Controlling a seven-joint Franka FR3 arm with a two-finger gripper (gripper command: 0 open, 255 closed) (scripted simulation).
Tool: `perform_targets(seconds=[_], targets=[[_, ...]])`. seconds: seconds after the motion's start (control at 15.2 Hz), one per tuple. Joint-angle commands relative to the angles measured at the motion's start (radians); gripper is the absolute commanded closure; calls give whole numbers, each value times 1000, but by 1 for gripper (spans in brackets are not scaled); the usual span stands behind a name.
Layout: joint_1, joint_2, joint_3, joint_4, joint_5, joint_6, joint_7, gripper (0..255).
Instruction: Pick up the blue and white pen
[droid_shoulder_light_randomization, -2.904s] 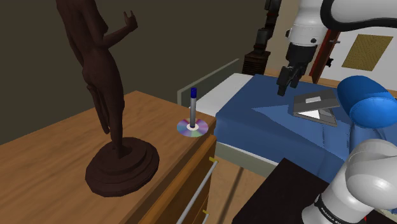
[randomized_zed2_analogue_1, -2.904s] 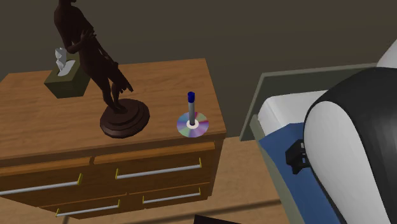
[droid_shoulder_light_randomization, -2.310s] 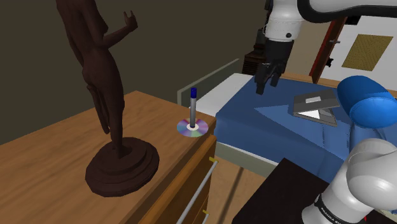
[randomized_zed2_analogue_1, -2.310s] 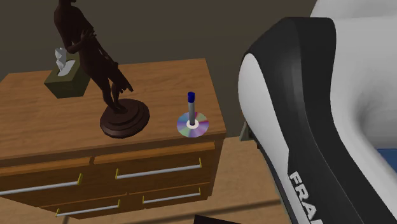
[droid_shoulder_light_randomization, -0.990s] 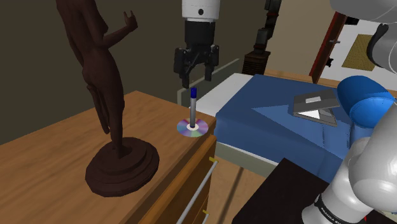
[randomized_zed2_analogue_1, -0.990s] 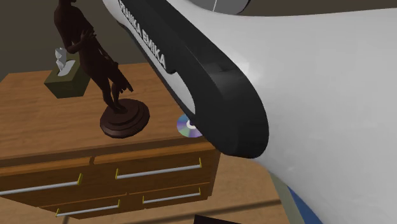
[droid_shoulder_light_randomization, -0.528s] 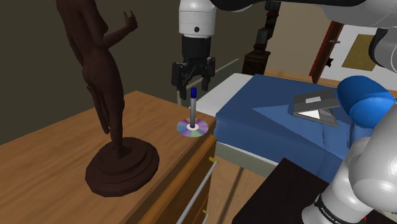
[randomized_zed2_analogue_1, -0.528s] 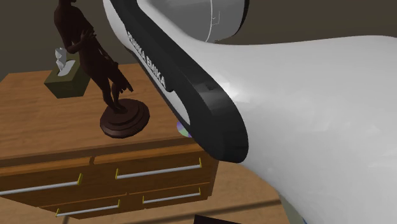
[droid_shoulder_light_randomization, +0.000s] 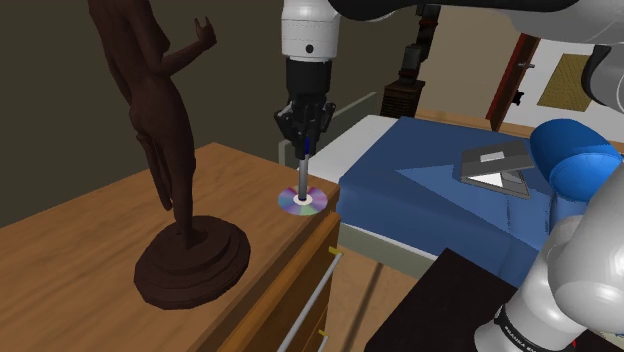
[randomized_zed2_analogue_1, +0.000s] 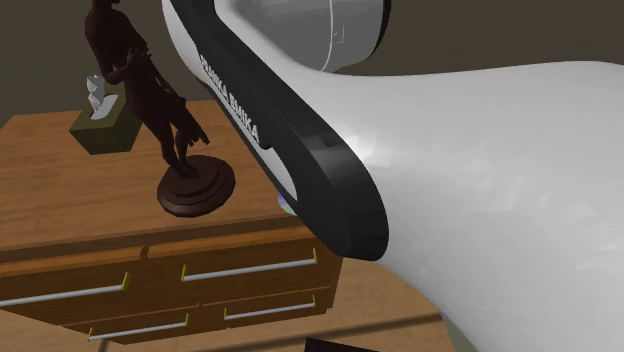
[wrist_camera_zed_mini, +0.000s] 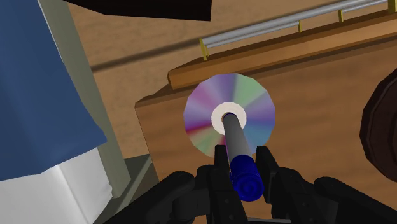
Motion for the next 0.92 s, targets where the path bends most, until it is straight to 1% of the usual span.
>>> perform_targets(seconds=[0.0,0.13,0.86], targets=[[0,0,0,0,0,0,0,255],[0,1,0,0,0,0,0,255],[14,73,13,236,-32,-171,22,255]])
